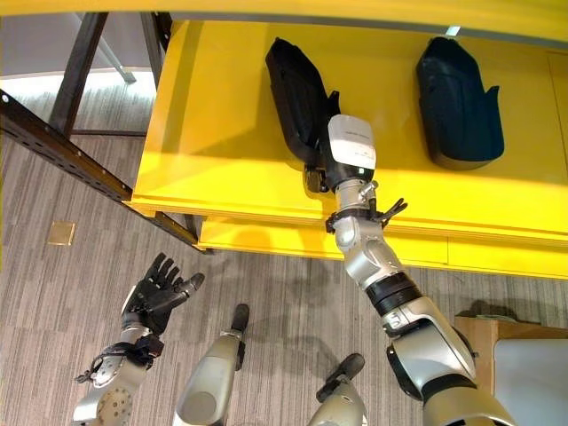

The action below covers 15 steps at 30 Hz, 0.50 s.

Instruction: Move parts from the plastic box to the shelf.

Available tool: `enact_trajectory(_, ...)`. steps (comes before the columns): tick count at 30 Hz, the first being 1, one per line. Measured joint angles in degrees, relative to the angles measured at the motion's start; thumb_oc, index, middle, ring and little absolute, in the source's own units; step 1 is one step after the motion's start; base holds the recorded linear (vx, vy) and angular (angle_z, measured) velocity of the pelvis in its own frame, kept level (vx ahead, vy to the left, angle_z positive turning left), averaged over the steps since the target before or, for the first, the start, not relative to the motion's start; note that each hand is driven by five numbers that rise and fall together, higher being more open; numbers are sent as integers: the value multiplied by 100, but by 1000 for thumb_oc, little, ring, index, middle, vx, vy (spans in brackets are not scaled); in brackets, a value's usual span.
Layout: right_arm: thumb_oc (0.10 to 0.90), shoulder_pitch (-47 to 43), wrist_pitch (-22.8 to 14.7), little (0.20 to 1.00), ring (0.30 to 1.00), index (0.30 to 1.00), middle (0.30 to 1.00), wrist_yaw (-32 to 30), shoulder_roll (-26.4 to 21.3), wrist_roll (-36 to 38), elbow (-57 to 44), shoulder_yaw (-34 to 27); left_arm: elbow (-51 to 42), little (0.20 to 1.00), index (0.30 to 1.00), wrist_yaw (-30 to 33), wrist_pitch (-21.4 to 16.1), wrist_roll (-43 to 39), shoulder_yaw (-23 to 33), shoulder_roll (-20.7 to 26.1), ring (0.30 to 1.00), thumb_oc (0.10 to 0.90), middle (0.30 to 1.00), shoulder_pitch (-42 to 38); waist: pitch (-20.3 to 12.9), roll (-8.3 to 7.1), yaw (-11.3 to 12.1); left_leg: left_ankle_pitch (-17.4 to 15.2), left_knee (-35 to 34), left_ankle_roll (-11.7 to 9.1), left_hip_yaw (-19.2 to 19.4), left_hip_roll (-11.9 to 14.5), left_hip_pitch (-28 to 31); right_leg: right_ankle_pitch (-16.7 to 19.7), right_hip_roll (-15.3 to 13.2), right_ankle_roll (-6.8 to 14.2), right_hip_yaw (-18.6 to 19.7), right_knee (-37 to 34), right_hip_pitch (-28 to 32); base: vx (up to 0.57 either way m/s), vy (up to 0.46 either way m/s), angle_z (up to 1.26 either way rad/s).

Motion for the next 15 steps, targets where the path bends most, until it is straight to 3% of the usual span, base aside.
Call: enact_trajectory(15,400,0,146,300,300,300,300,-221,145,276,1,-248,-3,1000,1000,83,-7,1,-25,0,1000,900,1000,-21,0,0,-33,-41,45,62,2,-14,-19,0,-24,0,6,26,-8,0,0,0)
